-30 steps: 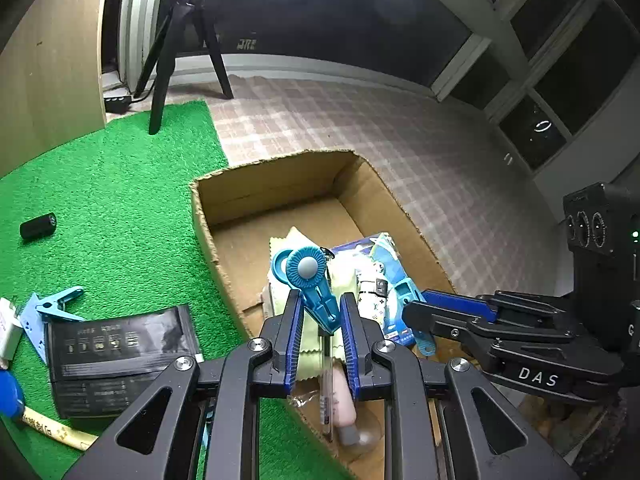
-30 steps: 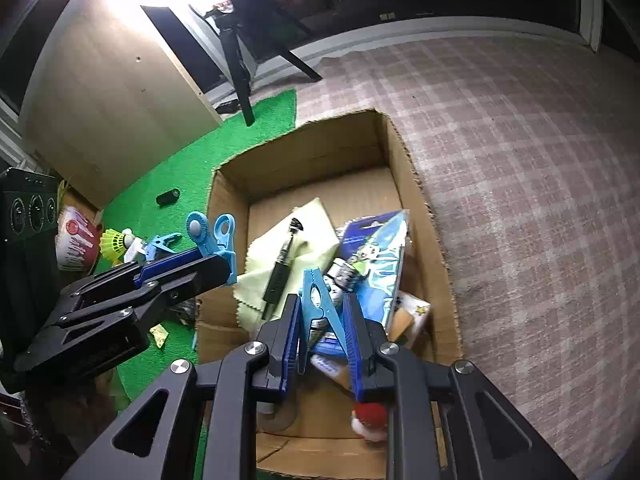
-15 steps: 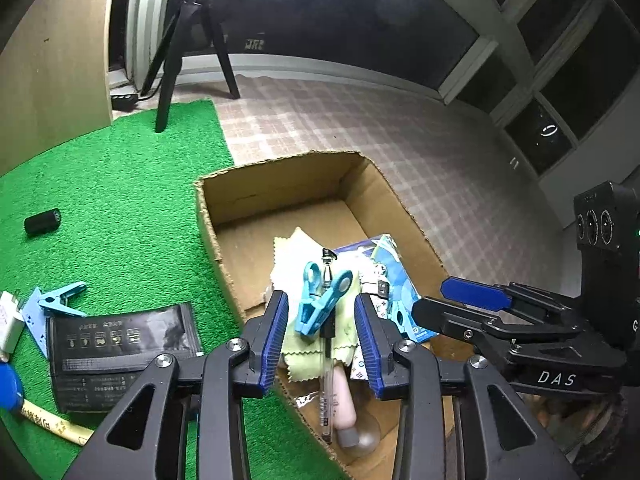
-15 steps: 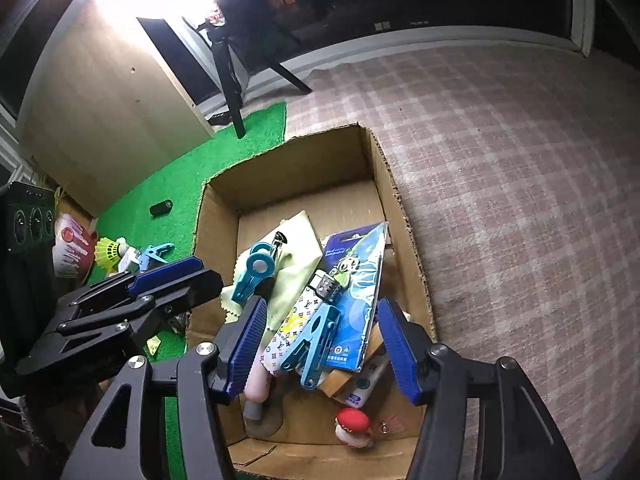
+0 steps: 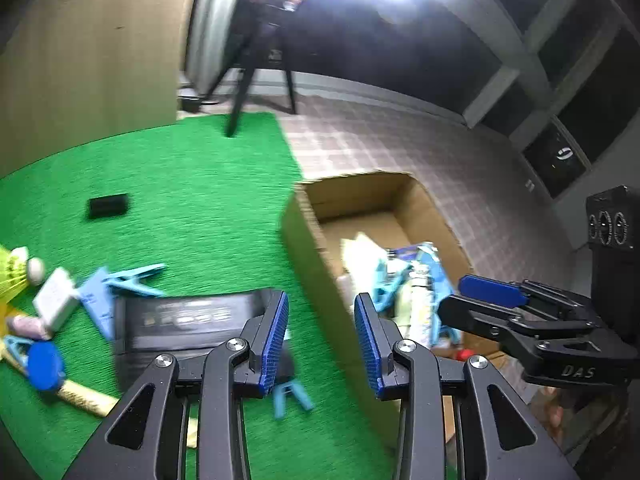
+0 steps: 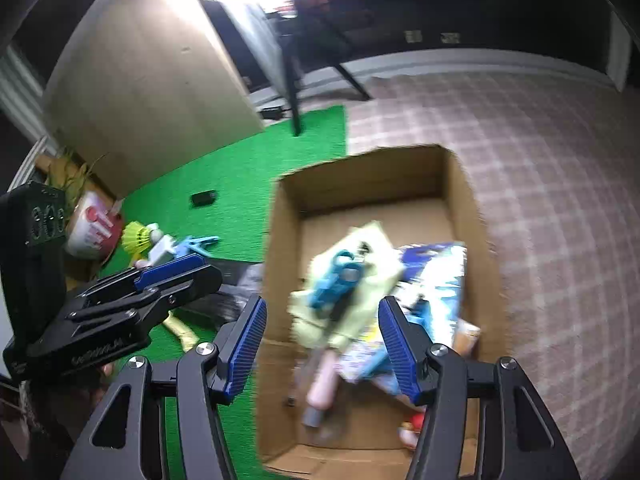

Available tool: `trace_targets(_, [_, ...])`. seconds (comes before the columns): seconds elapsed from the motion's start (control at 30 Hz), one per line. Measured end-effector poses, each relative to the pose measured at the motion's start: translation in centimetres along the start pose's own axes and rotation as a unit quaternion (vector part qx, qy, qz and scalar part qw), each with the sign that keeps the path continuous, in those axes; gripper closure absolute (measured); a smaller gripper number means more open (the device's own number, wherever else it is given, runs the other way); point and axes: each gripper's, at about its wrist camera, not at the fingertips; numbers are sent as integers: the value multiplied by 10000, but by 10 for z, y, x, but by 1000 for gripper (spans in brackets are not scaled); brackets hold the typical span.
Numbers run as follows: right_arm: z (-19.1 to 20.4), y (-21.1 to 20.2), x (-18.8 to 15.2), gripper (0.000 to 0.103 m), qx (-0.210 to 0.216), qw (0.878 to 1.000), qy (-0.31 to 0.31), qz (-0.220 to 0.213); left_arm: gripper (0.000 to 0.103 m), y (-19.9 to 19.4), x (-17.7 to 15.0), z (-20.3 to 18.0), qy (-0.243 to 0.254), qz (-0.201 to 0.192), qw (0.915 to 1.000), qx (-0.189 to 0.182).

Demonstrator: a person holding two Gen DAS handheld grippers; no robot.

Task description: Organize objects

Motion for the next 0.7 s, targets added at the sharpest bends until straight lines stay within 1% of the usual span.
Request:
trace_targets(0.1, [23,4,2,49,121,9997,-230,36,66,-14,-4,27,-94,-63,9996,241])
trace_targets(0.33, [72,22,4,49,402,9968,-660,205,66,-42,-16,98,-555,-115,9968,563])
trace_targets(0.4, [85,28,4,49,459,9955,-780,279,66,-46,-20,113,-653,-120,9957,640])
trace_targets(0.6, [128,50,0,49,686,9887,-1190,593,66,-56,-29,157,-973,-56,9924,754])
trace_targets(0.7, [152,67,-5,49,811,9825,-1454,830,67,-54,-33,169,-1075,17,9919,675])
Point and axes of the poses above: each gripper's, at about its wrist camera, not at the fingertips, and y roughly the way its jaws point, z to its left, x to its top, and after that the axes turned 3 degrees about -y, right-handed
